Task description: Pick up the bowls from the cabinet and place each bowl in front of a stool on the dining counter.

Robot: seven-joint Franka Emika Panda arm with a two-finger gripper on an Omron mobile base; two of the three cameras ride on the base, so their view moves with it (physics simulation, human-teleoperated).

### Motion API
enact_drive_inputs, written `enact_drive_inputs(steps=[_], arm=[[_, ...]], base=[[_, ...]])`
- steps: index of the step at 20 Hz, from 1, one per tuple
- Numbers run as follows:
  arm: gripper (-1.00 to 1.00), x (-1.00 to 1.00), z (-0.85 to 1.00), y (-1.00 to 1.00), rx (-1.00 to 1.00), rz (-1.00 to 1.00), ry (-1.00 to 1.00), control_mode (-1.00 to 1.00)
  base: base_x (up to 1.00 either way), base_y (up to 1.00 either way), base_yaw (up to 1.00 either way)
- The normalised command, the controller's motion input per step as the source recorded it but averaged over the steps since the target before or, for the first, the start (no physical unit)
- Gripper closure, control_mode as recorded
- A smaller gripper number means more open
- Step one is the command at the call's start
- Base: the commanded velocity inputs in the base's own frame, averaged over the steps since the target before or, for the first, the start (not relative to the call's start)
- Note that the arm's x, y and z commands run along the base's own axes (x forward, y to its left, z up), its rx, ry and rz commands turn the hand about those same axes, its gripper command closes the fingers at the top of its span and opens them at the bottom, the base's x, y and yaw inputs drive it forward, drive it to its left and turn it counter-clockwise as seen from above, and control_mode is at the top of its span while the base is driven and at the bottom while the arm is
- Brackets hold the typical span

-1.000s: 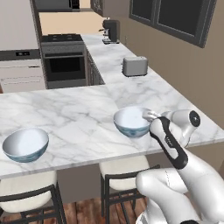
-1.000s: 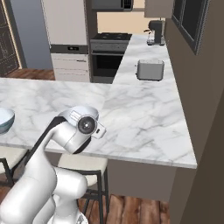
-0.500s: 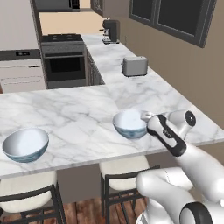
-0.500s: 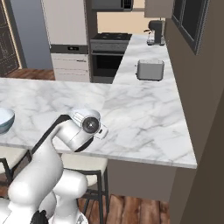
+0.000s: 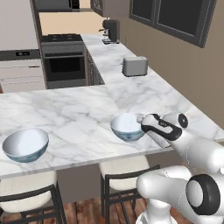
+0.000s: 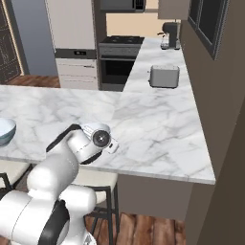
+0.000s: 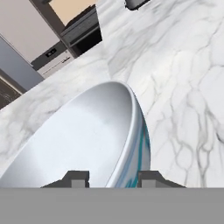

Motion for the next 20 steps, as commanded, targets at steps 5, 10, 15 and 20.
enact_drive_inputs(steps=[5, 10, 15, 20], arm=[[1.0, 0.22, -0.32, 0.04, 0.0, 0.0, 0.0, -1.0], [1.0, 0.19, -0.31, 0.01, 0.0, 0.0, 0.0, -1.0], [1.0, 0.17, -0.3, 0.04, 0.0, 0.0, 0.0, -1.0], [-1.0, -0.02, 0.02, 0.09, 0.0, 0.0, 0.0, -1.0]], base=[[0.0, 0.0, 0.0], [0.0, 0.0, 0.0], [0.0, 0.0, 0.0], [0.0, 0.0, 0.0]])
